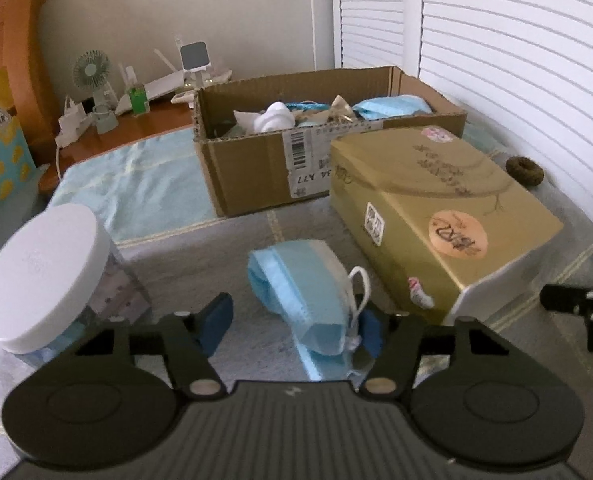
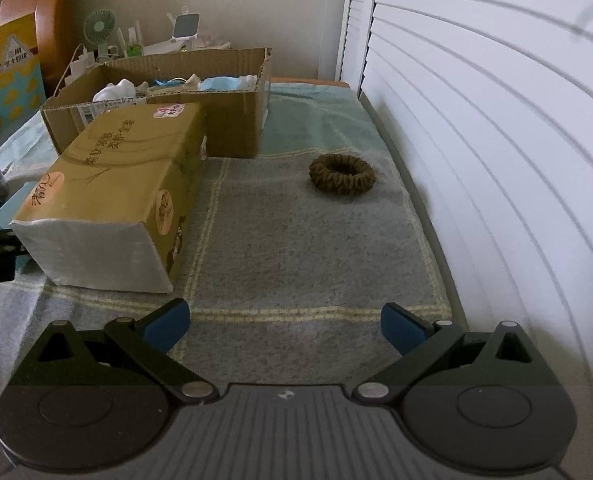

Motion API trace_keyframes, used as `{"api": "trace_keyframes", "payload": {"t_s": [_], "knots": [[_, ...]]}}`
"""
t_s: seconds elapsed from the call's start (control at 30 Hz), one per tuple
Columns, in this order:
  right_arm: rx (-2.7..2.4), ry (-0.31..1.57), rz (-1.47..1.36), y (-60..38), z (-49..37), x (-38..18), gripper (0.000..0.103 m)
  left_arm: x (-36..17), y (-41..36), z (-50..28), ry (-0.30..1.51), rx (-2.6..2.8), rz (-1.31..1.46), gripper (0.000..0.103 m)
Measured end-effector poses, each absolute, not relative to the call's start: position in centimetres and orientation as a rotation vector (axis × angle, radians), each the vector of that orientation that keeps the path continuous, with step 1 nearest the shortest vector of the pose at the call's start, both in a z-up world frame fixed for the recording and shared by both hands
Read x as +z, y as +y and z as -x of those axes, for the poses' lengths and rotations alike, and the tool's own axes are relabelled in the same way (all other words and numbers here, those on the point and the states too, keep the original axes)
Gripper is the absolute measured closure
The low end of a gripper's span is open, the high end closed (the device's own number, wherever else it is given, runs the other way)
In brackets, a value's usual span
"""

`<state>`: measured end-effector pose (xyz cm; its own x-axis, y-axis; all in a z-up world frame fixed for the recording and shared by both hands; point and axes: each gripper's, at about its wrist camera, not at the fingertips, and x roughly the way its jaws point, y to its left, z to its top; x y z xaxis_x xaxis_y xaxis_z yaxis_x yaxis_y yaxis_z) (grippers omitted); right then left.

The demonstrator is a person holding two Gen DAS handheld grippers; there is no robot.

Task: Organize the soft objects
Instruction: 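Lower the left gripper onto the blue face mask and close on it, then grasp the brown knotted hair tie with the right gripper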

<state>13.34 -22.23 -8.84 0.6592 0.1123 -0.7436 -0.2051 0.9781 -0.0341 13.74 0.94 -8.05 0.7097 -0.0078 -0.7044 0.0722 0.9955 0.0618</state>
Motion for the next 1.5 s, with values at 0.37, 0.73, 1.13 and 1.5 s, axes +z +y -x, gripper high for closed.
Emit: {"api": "trace_keyframes", "payload": {"t_s": [0.37, 0.73, 1.13, 1.5], "knots": [[0.189, 0.819, 0.151, -22.1, -13.2, -8.7, 0.000, -8.0, 0.8, -13.9, 0.780, -0.057, -0.022, 0.060], [0.138, 0.734, 0.173, -22.6, -17.0, -7.8, 0.020, -8.0, 1.1, -13.8, 0.785, -0.061, -0.008, 0.060], [0.128, 0.718, 0.128, -22.9, -22.0, -8.4, 0.030, -8.1, 1.1, -13.8, 0.786, -0.065, -0.008, 0.060], [0.147, 0.708, 0.106, -22.6, -22.4, -8.3, 0.053, -7.9, 1.3, -13.5, 0.792, -0.081, -0.008, 0.065]]}}
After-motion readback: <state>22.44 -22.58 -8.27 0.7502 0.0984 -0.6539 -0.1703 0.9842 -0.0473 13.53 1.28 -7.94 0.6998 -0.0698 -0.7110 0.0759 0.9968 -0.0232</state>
